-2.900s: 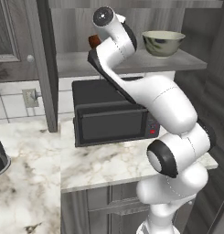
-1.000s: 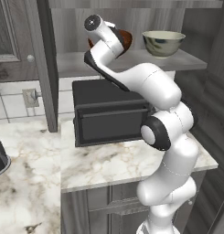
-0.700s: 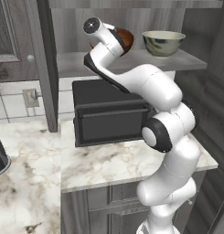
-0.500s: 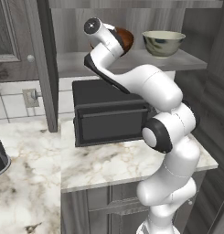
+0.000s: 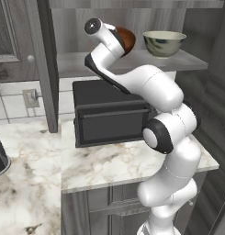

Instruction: Move the bowls from the cabinet to the plates on the dining table.

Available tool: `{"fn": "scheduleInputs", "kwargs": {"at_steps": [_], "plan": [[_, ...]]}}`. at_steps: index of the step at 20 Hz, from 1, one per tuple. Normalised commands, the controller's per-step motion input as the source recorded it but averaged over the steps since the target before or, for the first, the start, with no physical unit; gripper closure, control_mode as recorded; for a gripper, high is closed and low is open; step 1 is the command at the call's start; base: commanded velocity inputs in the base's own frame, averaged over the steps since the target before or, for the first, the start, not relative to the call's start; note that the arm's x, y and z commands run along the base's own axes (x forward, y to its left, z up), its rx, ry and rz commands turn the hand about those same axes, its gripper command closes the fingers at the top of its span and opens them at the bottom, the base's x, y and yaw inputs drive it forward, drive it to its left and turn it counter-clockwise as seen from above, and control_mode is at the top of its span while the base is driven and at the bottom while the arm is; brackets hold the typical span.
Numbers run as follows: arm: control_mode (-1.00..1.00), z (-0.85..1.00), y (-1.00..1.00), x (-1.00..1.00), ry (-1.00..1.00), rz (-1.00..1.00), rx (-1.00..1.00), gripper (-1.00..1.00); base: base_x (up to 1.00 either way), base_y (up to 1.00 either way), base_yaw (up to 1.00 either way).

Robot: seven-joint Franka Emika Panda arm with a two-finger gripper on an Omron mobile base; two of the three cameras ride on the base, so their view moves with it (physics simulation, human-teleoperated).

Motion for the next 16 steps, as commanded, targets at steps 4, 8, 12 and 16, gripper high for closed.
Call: {"fn": "scheduleInputs", "kwargs": {"at_steps": [4,8,12,16], "plan": [[-1.0,0.18,0.05,-0.25,0.0,0.0,0.0,1.0,0.0,0.0,0.0],[-1.0,0.07,0.06,-0.47,0.0,0.0,0.0,1.0,0.0,0.0,0.0],[-1.0,0.0,0.03,-0.73,0.0,0.0,-0.03,1.0,0.0,0.0,0.0],[-1.0,0.0,0.0,-0.82,-0.02,0.0,-0.05,1.0,0.0,0.0,0.0]]}}
